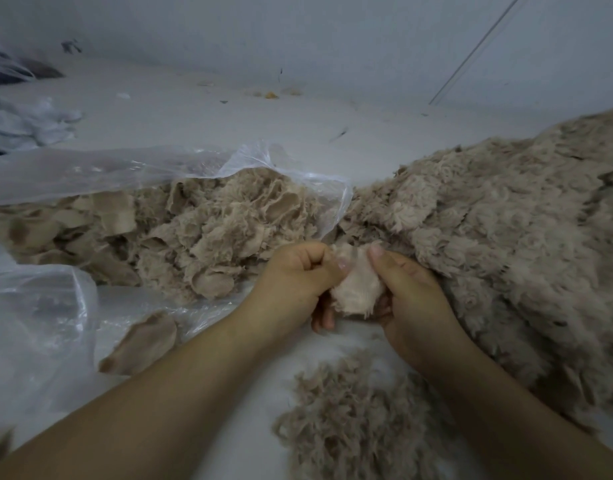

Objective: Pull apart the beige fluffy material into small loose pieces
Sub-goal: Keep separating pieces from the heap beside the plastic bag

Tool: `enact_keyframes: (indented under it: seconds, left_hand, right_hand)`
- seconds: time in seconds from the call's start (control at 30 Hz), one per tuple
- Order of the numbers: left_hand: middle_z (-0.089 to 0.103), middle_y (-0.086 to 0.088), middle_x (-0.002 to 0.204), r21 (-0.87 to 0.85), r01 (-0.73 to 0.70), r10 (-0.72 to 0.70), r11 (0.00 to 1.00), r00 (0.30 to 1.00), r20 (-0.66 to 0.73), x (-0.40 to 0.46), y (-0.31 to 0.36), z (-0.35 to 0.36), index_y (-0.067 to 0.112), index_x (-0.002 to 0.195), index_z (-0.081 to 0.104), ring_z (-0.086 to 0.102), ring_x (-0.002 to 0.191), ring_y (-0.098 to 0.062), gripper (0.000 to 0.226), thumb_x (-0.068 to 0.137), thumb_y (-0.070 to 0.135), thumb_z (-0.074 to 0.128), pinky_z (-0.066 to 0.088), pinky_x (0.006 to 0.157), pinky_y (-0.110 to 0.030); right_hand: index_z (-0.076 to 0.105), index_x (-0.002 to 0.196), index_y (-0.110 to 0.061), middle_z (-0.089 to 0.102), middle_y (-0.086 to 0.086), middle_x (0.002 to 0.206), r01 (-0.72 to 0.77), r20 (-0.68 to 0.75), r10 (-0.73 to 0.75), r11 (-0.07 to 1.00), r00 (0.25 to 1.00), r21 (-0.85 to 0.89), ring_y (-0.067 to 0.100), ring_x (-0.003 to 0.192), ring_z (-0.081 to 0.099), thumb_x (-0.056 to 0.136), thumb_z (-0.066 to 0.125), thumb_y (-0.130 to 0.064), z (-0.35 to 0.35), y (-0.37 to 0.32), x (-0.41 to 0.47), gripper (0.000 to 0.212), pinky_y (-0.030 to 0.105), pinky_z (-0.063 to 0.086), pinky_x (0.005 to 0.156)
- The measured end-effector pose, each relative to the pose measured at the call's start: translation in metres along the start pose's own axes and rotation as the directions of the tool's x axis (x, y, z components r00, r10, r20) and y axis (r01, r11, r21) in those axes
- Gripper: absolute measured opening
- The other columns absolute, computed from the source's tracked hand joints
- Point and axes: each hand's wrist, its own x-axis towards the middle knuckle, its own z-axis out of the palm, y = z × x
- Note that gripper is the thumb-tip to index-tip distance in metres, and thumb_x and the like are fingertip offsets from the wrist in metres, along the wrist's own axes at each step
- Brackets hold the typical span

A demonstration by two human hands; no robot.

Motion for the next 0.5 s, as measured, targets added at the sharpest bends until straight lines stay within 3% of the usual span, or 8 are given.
enact_keyframes:
  seconds: [0.07, 0.17, 0.3, 0.4, 0.5]
  left_hand:
    - [0.050, -0.018, 0.054, 0.028, 0.009, -0.010, 1.000, 0.999, 0.036, -0.002, 0.000, 0.002, 0.002, 0.072, 0.057, 0.046, 0.033, -0.021, 0.027, 0.095, 0.015, 0.060, 0.036, 0.036, -0.022]
    - [0.049, -0.014, 0.051, 0.042, 0.022, -0.022, 0.999, 1.000, 0.007, -0.002, 0.003, 0.002, 0.009, 0.063, 0.057, 0.042, 0.032, -0.020, 0.031, 0.094, 0.012, 0.061, 0.033, 0.036, -0.022]
    - [0.048, -0.009, 0.048, 0.019, -0.005, 0.006, 1.000, 1.000, -0.029, -0.001, 0.006, -0.001, 0.012, 0.060, 0.056, 0.040, 0.032, -0.018, 0.033, 0.093, 0.008, 0.060, 0.031, 0.035, -0.020]
    - [0.048, -0.004, 0.046, 0.042, -0.077, 0.081, 0.996, 0.992, -0.092, 0.000, 0.007, -0.002, 0.020, 0.056, 0.056, 0.040, 0.033, -0.012, 0.040, 0.093, 0.005, 0.060, 0.032, 0.034, -0.018]
    - [0.048, -0.011, 0.051, 0.167, -0.203, 0.248, 0.965, 0.913, -0.324, 0.005, 0.012, -0.012, 0.018, 0.060, 0.052, 0.044, 0.039, -0.020, 0.035, 0.091, 0.006, 0.064, 0.036, 0.038, -0.024]
  right_hand:
    - [0.057, 0.100, 0.016, 0.063, 0.038, 0.086, -0.005, 0.011, 0.005, 0.999, 1.000, -0.040, 0.045, 0.076, 0.062, 0.096, 0.054, -0.030, 0.000, 0.000, -0.002, 0.047, 0.060, 0.052, 0.074]
    - [0.064, 0.091, 0.008, 0.068, 0.029, 0.084, -0.013, -0.056, 0.010, 0.999, 0.998, -0.040, 0.034, 0.073, 0.065, 0.084, 0.062, -0.033, -0.003, 0.002, -0.002, 0.042, 0.042, 0.057, 0.064]
    - [0.068, 0.075, -0.007, 0.067, 0.010, 0.066, -0.059, -0.079, 0.061, 0.998, 0.995, 0.034, 0.015, 0.055, 0.064, 0.080, 0.065, -0.026, -0.002, 0.001, 0.000, 0.020, 0.024, 0.051, 0.048]
    - [0.061, 0.064, -0.012, 0.050, -0.003, 0.050, -0.064, -0.111, 0.074, 0.993, 0.991, 0.095, 0.003, 0.039, 0.043, 0.093, 0.056, -0.012, -0.003, 0.003, 0.003, 0.030, 0.015, 0.035, 0.037]
    - [0.061, 0.064, -0.012, 0.037, -0.004, 0.051, -0.069, -0.146, 0.079, 0.995, 0.986, 0.069, 0.004, 0.040, 0.027, 0.098, 0.051, -0.011, -0.003, 0.003, 0.006, 0.035, 0.015, 0.024, 0.036]
